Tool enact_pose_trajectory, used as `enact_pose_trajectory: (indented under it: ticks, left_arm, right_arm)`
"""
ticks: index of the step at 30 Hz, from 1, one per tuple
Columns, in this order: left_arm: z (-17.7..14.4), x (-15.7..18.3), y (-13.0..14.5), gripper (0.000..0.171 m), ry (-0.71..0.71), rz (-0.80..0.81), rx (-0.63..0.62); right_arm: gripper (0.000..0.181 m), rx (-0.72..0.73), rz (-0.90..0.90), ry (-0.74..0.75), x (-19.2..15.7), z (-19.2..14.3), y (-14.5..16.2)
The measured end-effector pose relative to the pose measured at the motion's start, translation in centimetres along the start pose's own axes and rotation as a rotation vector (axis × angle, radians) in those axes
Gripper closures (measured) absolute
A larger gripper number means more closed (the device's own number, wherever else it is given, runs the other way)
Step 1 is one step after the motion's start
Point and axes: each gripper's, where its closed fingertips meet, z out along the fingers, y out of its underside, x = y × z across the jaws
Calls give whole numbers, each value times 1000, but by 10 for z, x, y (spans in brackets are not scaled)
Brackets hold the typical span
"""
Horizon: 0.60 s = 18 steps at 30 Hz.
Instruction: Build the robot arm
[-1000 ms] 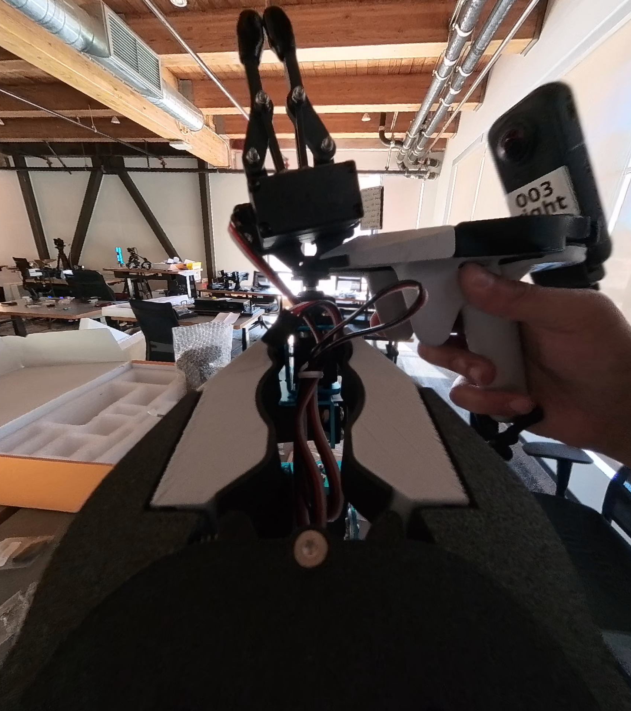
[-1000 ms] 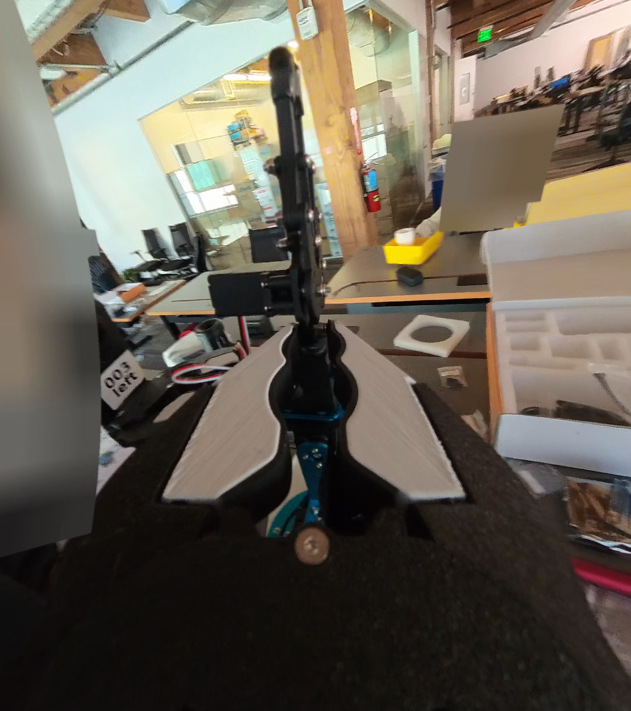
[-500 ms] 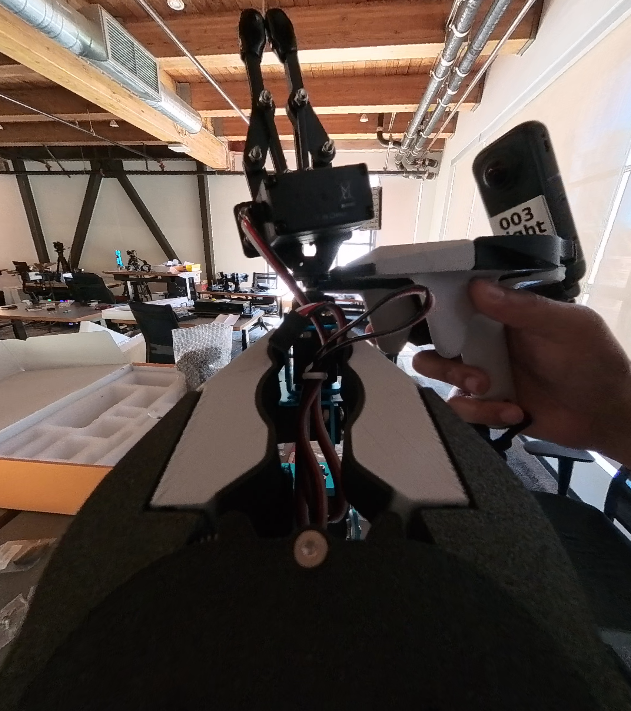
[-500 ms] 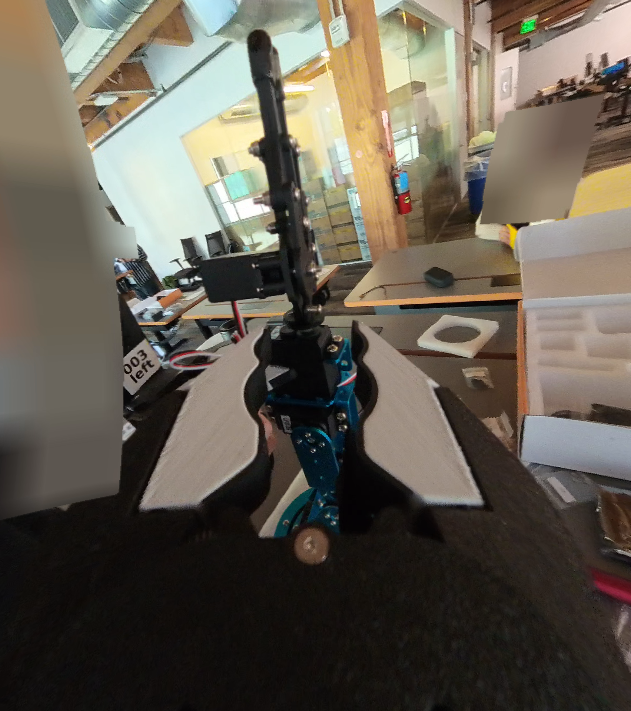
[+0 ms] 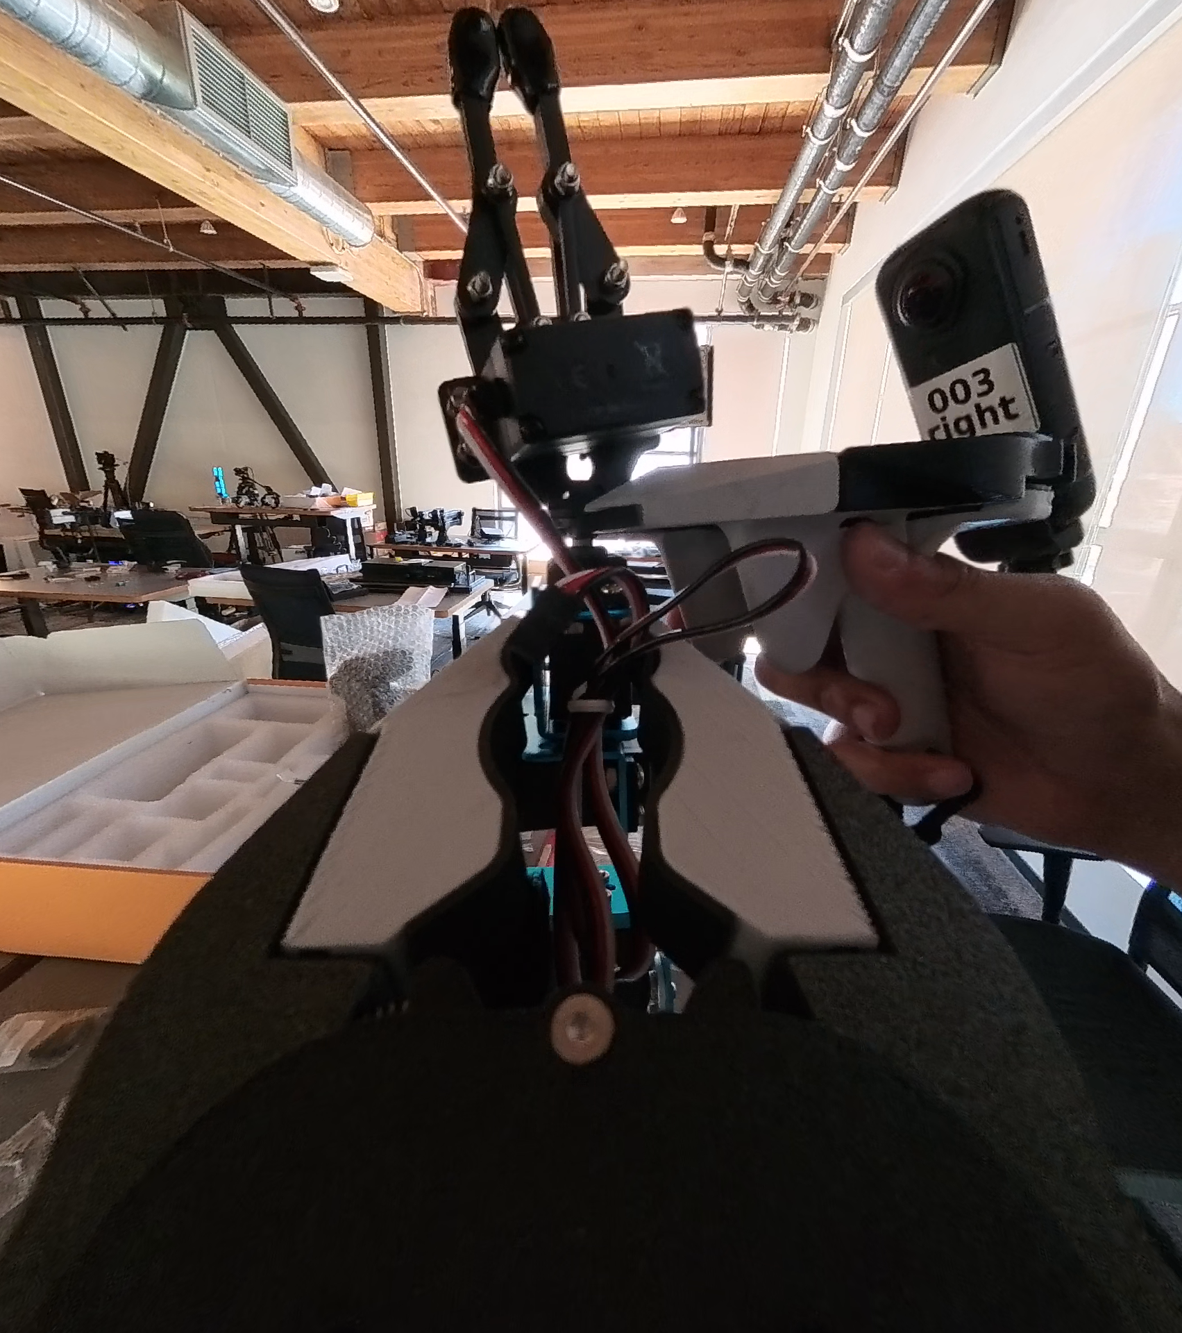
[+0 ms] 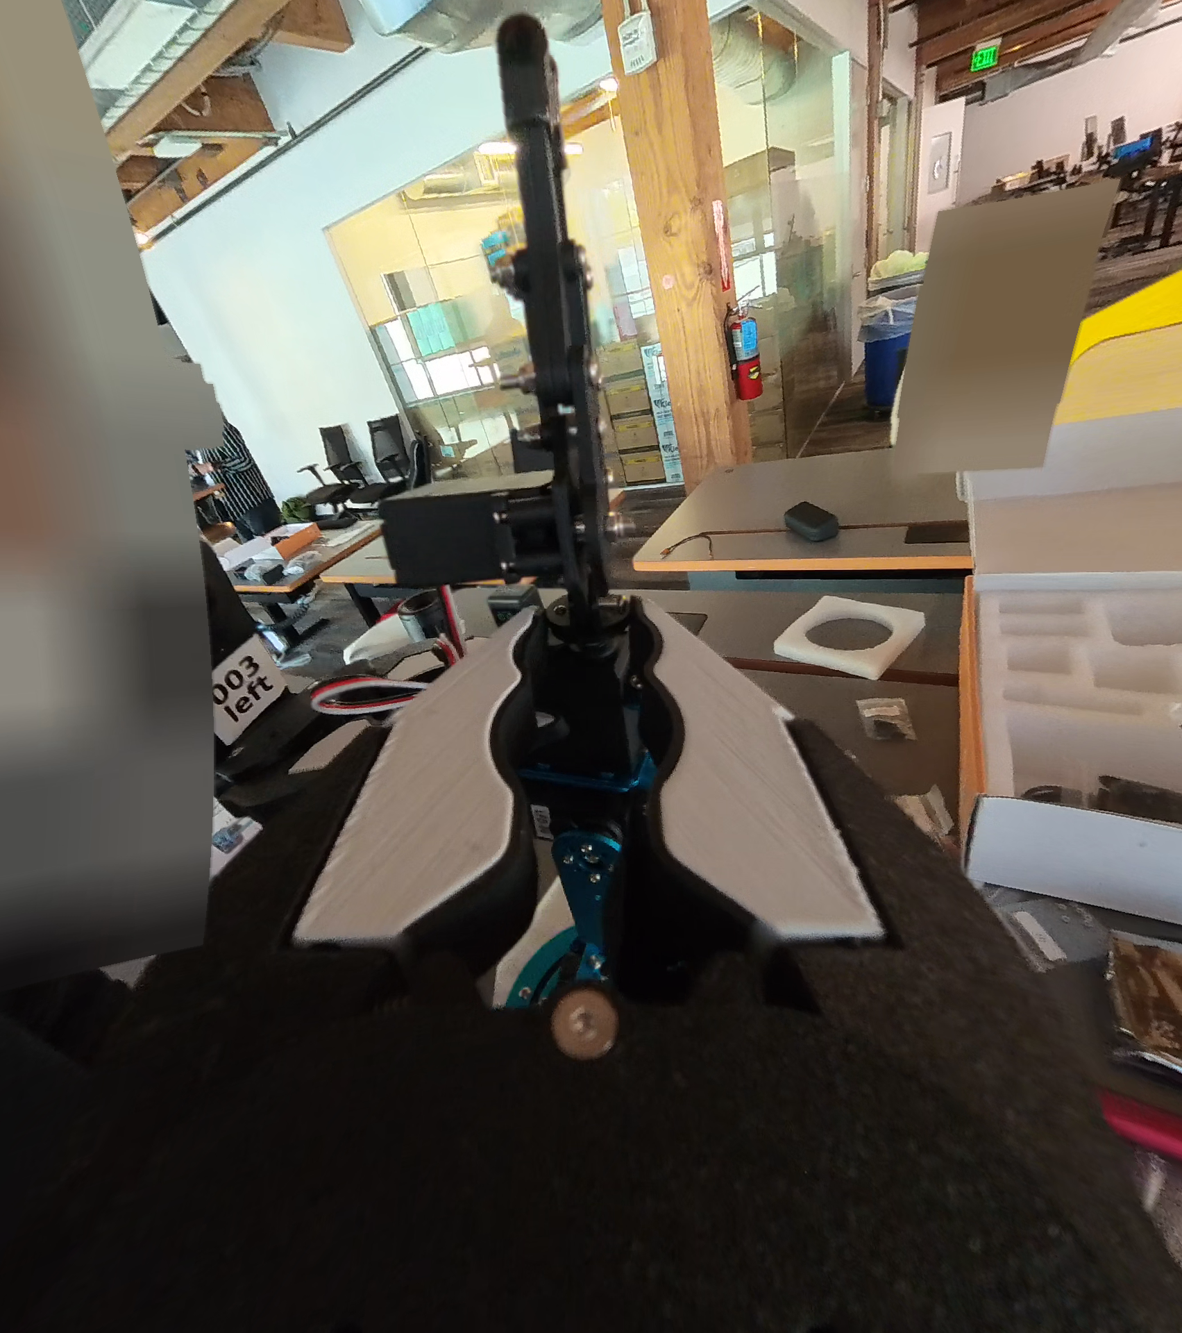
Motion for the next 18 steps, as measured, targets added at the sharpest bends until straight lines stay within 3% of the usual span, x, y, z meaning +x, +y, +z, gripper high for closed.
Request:
enact_pose_trajectory:
  ticks: [18]
  left_arm:
    - [-3,1,-2,149,28,-23,11]
  right_arm:
    - [160,73,184,-207,-6,-2,-1]
